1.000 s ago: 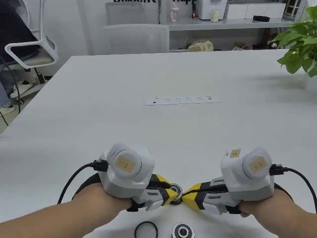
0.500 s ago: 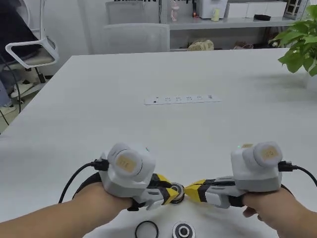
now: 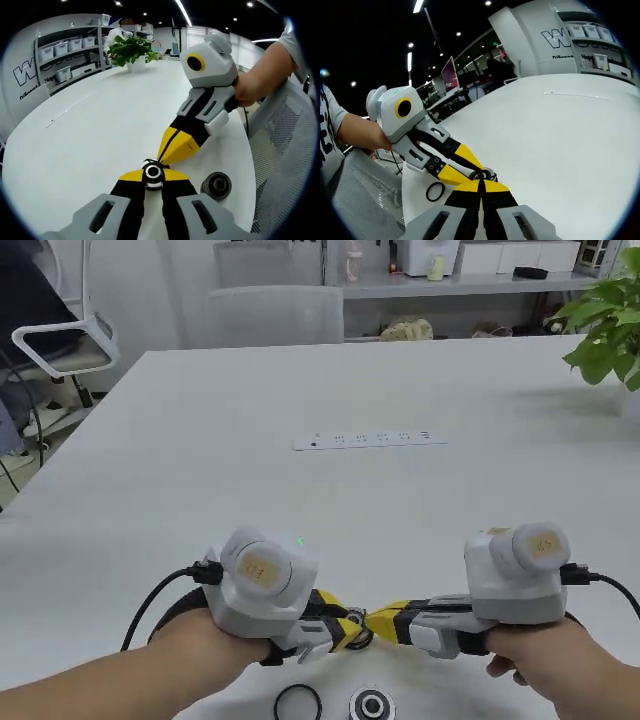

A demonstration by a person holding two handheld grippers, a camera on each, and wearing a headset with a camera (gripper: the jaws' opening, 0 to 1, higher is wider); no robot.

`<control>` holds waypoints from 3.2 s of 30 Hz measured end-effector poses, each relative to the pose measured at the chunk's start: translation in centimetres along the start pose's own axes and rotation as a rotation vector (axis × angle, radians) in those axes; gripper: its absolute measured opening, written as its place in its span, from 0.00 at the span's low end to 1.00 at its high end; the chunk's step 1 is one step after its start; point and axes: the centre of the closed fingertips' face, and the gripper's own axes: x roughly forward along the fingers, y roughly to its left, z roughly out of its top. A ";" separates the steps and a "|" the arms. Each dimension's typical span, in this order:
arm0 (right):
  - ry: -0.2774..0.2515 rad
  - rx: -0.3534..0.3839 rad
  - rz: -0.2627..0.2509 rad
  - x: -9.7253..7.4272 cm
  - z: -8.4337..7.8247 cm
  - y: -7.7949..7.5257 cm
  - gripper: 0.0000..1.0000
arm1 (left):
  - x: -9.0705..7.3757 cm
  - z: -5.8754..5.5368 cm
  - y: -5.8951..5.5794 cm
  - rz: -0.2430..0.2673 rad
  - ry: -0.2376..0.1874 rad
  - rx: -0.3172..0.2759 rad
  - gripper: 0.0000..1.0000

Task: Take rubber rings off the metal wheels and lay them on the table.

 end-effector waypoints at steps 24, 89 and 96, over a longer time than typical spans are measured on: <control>-0.040 0.014 0.027 -0.1 1.0 0.6 0.00 | -0.9 0.1 -0.3 -0.007 -0.004 0.055 0.11; 0.078 0.007 0.139 3.9 -1.4 5.0 0.03 | -11.4 -3.4 0.5 0.065 -0.113 -0.039 0.65; 0.065 0.000 0.137 3.7 -0.9 5.1 0.10 | -11.3 -3.4 0.7 0.064 -0.109 -0.039 0.65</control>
